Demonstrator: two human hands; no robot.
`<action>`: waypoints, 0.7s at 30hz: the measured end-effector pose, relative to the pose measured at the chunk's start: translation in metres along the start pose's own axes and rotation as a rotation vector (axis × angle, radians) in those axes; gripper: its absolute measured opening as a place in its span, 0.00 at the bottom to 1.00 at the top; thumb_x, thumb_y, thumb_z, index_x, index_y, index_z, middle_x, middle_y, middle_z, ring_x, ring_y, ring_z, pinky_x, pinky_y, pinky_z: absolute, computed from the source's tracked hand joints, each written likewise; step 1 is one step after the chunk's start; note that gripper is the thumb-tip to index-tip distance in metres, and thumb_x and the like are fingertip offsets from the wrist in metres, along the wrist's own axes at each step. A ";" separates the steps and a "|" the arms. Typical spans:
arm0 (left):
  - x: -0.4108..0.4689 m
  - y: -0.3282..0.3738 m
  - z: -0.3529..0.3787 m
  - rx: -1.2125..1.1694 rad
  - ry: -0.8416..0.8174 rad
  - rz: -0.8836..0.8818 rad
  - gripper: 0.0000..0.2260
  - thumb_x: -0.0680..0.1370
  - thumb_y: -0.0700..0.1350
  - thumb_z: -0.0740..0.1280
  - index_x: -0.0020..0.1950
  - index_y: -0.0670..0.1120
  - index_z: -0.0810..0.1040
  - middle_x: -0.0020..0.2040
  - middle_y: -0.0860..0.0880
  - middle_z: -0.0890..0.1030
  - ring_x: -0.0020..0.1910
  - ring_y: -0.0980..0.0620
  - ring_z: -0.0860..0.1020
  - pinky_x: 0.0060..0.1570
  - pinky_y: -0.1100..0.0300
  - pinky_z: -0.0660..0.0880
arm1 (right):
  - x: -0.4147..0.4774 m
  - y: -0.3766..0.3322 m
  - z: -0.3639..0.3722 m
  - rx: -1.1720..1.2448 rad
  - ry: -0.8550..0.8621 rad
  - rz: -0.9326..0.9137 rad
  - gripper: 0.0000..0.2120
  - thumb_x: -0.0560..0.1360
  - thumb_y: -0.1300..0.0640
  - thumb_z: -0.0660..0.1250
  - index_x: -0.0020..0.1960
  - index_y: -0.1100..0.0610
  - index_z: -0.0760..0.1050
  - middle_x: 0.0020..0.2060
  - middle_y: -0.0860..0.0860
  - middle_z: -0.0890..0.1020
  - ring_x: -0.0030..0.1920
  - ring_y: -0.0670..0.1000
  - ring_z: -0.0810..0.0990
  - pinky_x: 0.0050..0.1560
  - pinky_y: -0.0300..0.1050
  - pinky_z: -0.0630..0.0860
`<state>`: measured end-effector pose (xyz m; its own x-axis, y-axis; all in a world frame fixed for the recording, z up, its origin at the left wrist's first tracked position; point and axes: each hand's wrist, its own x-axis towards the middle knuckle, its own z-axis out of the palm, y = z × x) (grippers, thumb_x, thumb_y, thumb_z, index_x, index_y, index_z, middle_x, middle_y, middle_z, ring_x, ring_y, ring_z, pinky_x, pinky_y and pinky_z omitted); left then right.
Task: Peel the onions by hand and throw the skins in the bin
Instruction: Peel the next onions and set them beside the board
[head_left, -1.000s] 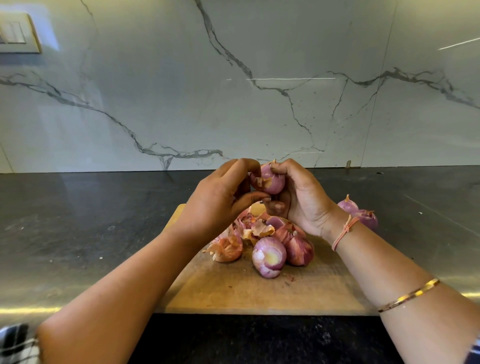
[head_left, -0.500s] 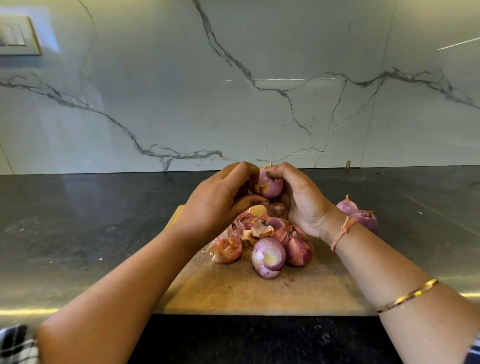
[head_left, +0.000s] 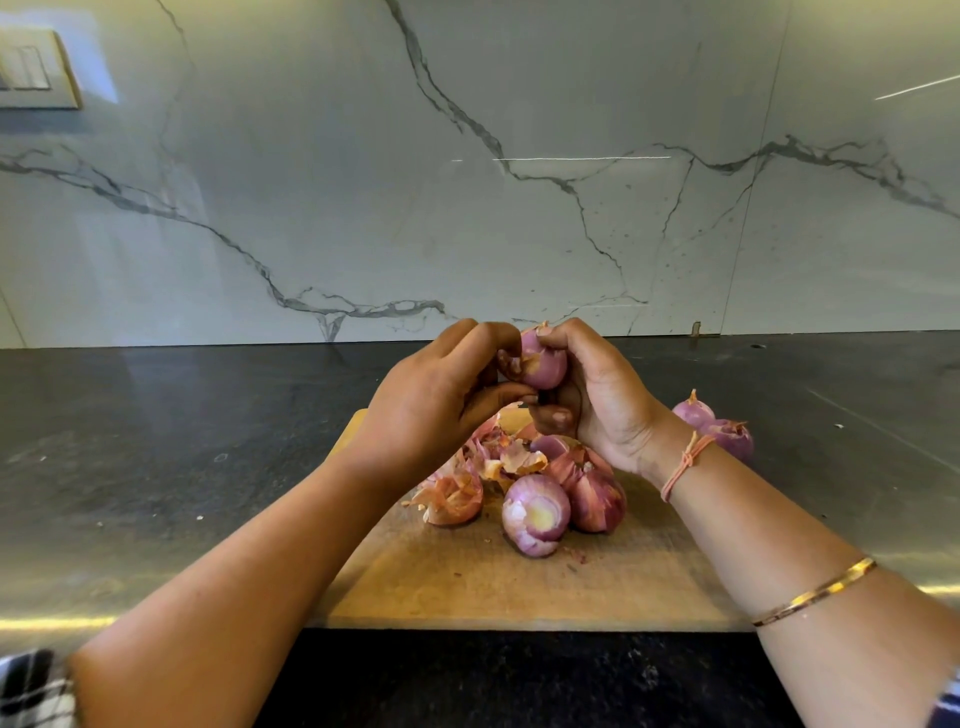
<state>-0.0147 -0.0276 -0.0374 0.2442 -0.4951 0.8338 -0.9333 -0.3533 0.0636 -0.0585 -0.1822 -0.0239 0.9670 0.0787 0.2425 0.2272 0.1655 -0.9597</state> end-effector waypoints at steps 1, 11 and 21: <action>0.000 0.000 0.000 0.004 -0.002 0.004 0.14 0.75 0.56 0.61 0.58 0.52 0.66 0.48 0.49 0.77 0.44 0.57 0.72 0.39 0.61 0.72 | 0.000 0.001 0.000 -0.013 -0.002 0.001 0.11 0.78 0.52 0.56 0.42 0.55 0.72 0.34 0.52 0.72 0.28 0.45 0.64 0.23 0.36 0.56; 0.001 -0.002 0.001 0.057 0.001 0.027 0.15 0.76 0.55 0.60 0.60 0.52 0.65 0.47 0.56 0.70 0.41 0.62 0.67 0.34 0.63 0.71 | 0.003 0.002 -0.002 -0.088 -0.002 -0.034 0.12 0.74 0.47 0.58 0.45 0.56 0.70 0.33 0.53 0.69 0.28 0.46 0.65 0.21 0.35 0.59; 0.000 -0.002 0.000 0.061 -0.052 0.020 0.14 0.76 0.56 0.60 0.58 0.52 0.65 0.50 0.50 0.78 0.42 0.56 0.73 0.33 0.59 0.76 | 0.003 0.003 -0.003 -0.208 0.021 -0.056 0.10 0.75 0.49 0.59 0.39 0.54 0.69 0.30 0.51 0.70 0.27 0.45 0.67 0.22 0.35 0.60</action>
<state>-0.0128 -0.0270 -0.0374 0.2400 -0.5425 0.8050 -0.9208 -0.3900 0.0118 -0.0545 -0.1844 -0.0260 0.9537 0.0547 0.2956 0.2978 -0.0373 -0.9539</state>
